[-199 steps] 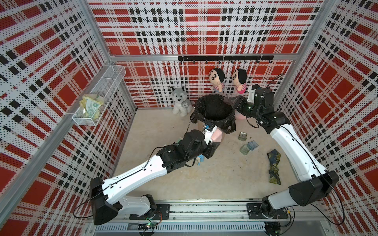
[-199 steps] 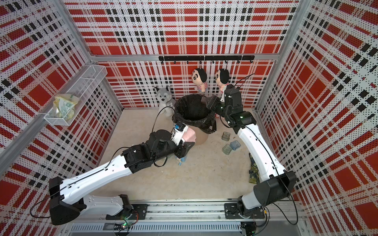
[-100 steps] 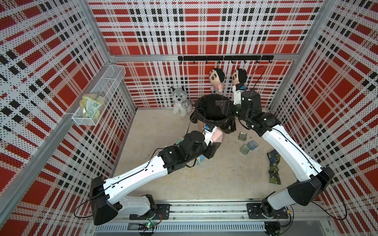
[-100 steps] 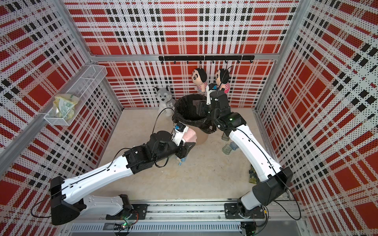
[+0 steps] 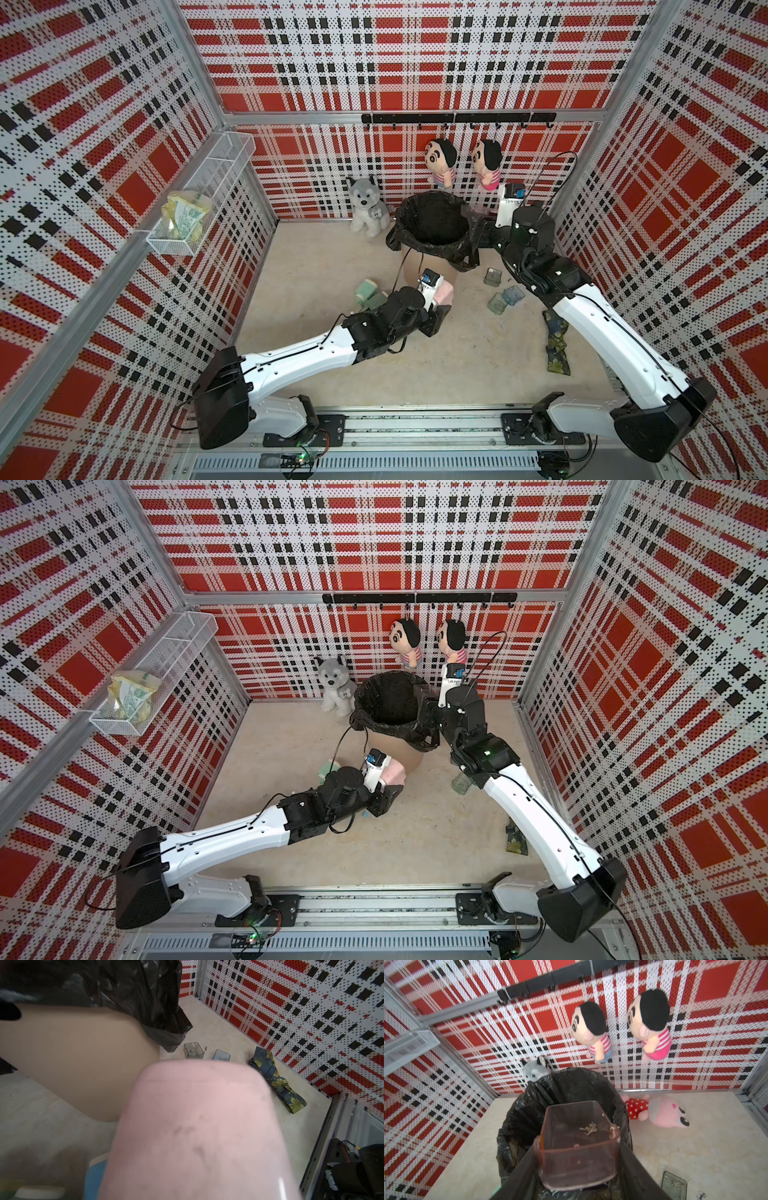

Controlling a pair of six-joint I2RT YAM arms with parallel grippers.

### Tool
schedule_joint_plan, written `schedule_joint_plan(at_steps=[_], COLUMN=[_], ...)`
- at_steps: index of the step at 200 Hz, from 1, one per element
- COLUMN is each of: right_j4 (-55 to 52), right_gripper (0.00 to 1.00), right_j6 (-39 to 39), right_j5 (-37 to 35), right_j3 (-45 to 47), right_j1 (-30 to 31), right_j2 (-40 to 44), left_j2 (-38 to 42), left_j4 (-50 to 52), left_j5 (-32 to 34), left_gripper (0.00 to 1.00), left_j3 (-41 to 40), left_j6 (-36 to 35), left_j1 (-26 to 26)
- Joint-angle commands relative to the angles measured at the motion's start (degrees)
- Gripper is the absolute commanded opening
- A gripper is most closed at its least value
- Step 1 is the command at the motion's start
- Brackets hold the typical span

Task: Take out the pencil sharpener tray and clean the shavings
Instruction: Place the pencil sharpener at the center of the board.

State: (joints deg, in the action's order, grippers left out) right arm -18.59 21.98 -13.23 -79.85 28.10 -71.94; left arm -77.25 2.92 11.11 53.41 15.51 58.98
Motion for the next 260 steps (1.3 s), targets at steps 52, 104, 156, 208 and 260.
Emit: schedule_joint_plan(at_steps=[52, 104, 156, 208, 260], right_j4=[-0.07, -2.61, -6.11, -7.12, -6.46], right_gripper=[0.56, 0.55, 0.55, 0.55, 0.55], right_j6=[1.05, 2.10, 0.72, 0.52, 0.82], right_j5=[-2.86, -4.24, -6.01, -6.58, -6.35], right_j3=[5.24, 12.38, 13.92, 15.50, 18.01], right_j1=[-0.78, -0.80, -0.85, -0.79, -0.82], right_j2=[8.13, 15.30, 19.84, 21.14, 21.67], left_j2=[-6.46, -10.73, -18.54, -24.22, -29.52], left_j4=[-18.58, -26.21, -35.12, -39.99, -45.58], left_j5=[7.51, 11.16, 12.67, 13.83, 14.90], left_gripper=[0.43, 0.43, 0.45, 0.45, 0.48], left_j3=[-7.12, -13.48, -15.91, -16.47, -17.74], left_j6=[2.87, 4.98, 5.39, 5.36, 7.05], left_j1=[2.55, 4.06, 4.91, 5.91, 5.76])
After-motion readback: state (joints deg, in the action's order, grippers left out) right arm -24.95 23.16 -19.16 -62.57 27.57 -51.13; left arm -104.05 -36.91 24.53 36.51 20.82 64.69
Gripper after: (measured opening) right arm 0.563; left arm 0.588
